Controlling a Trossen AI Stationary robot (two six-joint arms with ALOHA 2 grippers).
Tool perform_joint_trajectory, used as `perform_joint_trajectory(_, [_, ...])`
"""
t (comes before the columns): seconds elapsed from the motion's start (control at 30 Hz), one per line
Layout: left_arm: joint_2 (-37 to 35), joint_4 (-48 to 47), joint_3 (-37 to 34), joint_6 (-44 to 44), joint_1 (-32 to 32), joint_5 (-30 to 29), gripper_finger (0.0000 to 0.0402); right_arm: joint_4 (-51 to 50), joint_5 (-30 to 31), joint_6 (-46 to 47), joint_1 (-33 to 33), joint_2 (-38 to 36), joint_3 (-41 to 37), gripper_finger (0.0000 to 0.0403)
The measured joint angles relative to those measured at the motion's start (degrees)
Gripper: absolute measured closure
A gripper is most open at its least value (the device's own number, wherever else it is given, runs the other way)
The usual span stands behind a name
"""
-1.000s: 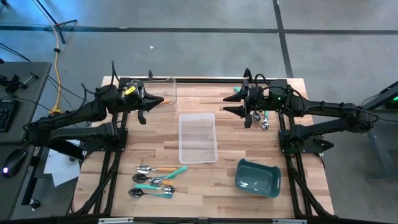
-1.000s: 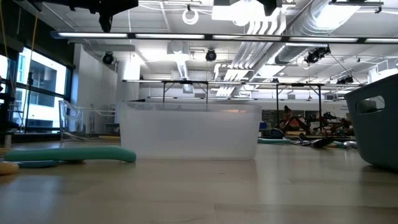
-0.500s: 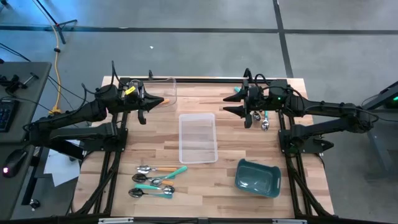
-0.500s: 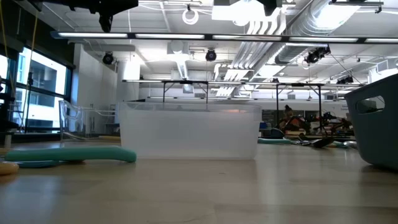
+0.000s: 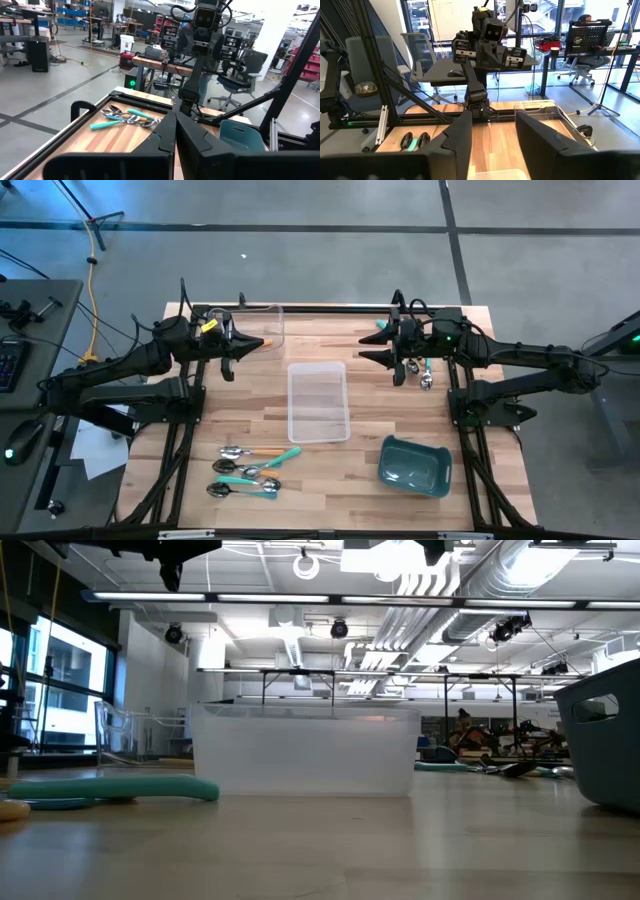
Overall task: Sort silverware by color (type)
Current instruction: Put the yellow spoon into the transparent bin
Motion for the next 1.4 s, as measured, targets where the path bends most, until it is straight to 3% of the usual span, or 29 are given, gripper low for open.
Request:
perform_joint_trajectory(0.27, [0.0, 0.0, 0.0, 0.0, 0.0, 0.0, 0.0401, -1.5, 0.0, 0.2, -0.1, 0.0, 0.0, 0.0395])
perform_joint_trajectory(1.4, [0.0, 0.0, 0.0, 2.5, 0.0, 0.1, 0.0401, -2.4, 0.0, -0.2, -0.1, 0.0, 0.0, 0.0403])
